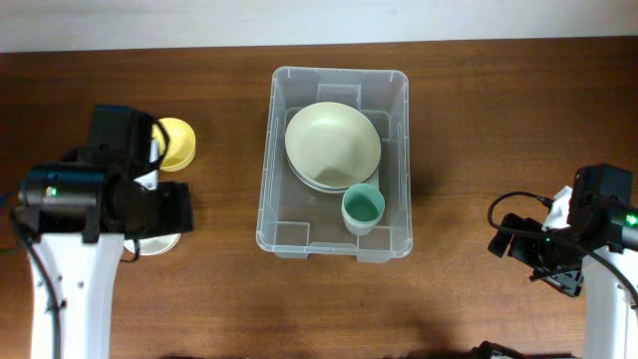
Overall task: Pack container
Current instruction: 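Move left gripper to the white bowl and grasp its rim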
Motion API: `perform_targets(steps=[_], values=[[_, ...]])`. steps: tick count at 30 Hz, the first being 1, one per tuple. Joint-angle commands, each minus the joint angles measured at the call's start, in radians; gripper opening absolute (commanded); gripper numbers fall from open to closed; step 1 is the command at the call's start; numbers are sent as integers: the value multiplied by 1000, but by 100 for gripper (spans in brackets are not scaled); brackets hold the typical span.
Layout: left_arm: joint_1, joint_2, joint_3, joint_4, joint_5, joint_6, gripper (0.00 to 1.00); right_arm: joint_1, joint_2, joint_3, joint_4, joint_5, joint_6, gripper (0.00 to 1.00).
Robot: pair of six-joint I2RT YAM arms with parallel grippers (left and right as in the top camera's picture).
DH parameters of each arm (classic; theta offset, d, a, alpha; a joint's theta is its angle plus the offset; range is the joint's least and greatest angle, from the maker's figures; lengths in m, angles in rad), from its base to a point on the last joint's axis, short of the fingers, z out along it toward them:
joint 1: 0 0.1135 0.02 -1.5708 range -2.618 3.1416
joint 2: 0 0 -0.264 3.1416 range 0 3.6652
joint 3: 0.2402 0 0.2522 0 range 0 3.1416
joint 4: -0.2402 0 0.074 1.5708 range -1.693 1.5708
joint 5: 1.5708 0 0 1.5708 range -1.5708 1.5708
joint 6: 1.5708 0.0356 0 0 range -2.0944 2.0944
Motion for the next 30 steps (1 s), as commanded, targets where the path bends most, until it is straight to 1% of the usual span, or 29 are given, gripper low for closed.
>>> perform_targets(steps=[1, 5, 10, 18, 22, 28, 29, 30], values=[[79, 9, -106, 79, -10, -11, 82, 5, 1, -3, 0, -6, -10, 99], [101, 76, -166, 224, 5, -3, 83, 5, 1, -3, 0, -6, -10, 99], [101, 226, -166, 322, 6, 0, 83, 5, 1, -3, 0, -6, -10, 99], [107, 500, -166, 355, 6, -1, 83, 5, 1, -3, 0, -6, -10, 99], [128, 600, -166, 371, 5, -1, 83, 5, 1, -3, 0, -6, -10, 99], [168, 668, -167, 381, 36, 0, 82, 5, 1, -3, 0, -6, -10, 99], [169, 671, -167, 382, 35, 0, 81, 5, 1, -3, 0, -6, -10, 99], [170, 676, -167, 386, 35, 0, 77, 5, 1, -3, 0, -6, -10, 99]])
